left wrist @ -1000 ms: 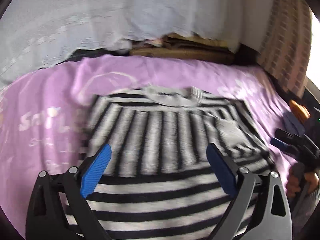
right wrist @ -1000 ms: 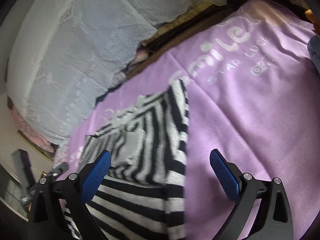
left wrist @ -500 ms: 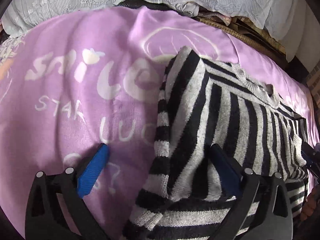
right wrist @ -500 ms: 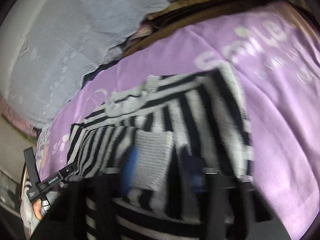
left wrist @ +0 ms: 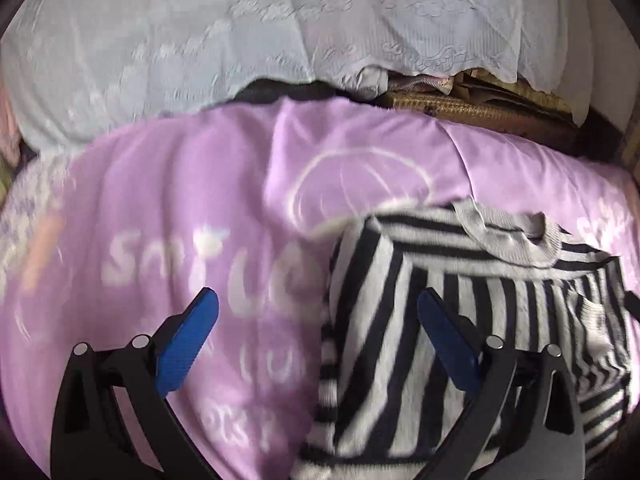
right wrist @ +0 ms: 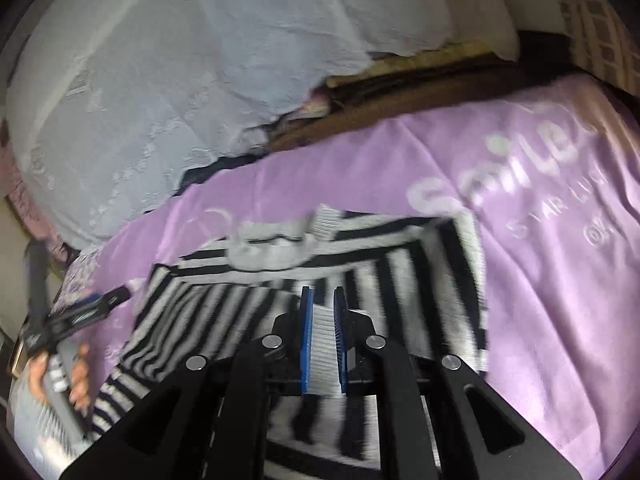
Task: Fold small clothes
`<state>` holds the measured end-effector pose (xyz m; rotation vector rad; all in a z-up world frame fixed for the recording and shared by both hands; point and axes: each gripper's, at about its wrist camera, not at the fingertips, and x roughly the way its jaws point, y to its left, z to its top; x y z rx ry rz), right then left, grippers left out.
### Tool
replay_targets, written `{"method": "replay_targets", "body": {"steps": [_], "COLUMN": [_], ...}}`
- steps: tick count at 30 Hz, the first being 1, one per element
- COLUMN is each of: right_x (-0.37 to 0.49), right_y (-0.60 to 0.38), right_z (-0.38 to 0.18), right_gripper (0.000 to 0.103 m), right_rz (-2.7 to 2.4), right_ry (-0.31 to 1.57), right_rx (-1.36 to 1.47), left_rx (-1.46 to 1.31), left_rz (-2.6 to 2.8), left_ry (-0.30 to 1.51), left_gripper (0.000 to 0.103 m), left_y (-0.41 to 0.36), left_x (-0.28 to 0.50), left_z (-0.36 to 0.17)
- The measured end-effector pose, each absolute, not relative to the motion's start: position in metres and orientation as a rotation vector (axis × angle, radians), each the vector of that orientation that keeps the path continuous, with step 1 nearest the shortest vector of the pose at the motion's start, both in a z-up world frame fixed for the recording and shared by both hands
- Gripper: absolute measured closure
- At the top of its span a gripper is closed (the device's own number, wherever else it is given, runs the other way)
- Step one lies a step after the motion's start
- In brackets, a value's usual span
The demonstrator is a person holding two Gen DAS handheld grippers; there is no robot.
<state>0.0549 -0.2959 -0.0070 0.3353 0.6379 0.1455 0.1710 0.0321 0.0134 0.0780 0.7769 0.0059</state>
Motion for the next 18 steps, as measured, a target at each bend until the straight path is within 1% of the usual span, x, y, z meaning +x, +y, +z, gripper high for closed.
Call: {"method": "replay_targets", "body": {"steps": [3,5,6,7,8,9,10,11,12,13,14,16,17,18], "right_x": [0.065,0.075,0.085,0.095,0.099,0.100,0.101,0.099,0.094,0.089,0.085,0.076,0.072,0.069], "right_y": [-0.278,-0.268,-0.266,-0.265,-0.271,-0.276,-0.280,-0.281,-0.281,-0.280,-0.277,-0.271,-0.266,-0.261], "right_z": [-0.013,-0.024,-0.035,-0.046,-0.053,-0.054,-0.053,-0.050,-0.045,-0.041,-0.037,-0.028,-0.025,-0.024], "right_gripper": [0.091,0.091,0.091,0.094,0.097,0.099,0.100,0.098,0.093,0.093,0.093,0.093,0.090,0.076], "right_rz": [0.216,0.218,0.208,0.207,0.216,0.223,0.224,0.221,0.211,0.206,0.221,0.269,0.289,0.305], "right_ry": [0.686,0.728,0.779,0.822,0.828,0.827,0.834,0.828,0.810,0.792,0.779,0.762,0.757,0.756], "right_rx": [0.331,0.310,0.298,0.315,0.359,0.395,0.421,0.425,0.417,0.404,0.394,0.370,0.355,0.341], "left_rx": [0.086,0.036,0.034,0.036,0.004,-0.043,-0.094,-0.110,-0.121,-0.120,-0.117,-0.109,-0.088,-0.065], "left_rz": [0.057,0.072,0.082,0.092,0.070,0.056,0.041,0.039,0.043,0.045,0.021,-0.044,-0.085,-0.107], "left_ry": [0.818,0.895,0.921,0.956,0.970,0.969,0.978,0.981,0.975,0.966,0.952,0.943,0.937,0.935], "left_gripper": [0.006,0.007,0.008,0.008,0.005,0.004,0.004,0.004,0.006,0.008,0.014,0.015,0.015,0.014], "left_y": [0.035,0.047,0.052,0.057,0.063,0.069,0.076,0.079,0.081,0.081,0.081,0.078,0.075,0.071], "left_x": [0.204,0.228,0.235,0.244,0.248,0.249,0.250,0.249,0.246,0.240,0.231,0.212,0.198,0.189], "left_z": [0.007,-0.012,-0.023,-0.038,-0.047,-0.048,-0.047,-0.045,-0.041,-0.038,-0.031,-0.022,-0.018,-0.018]}}
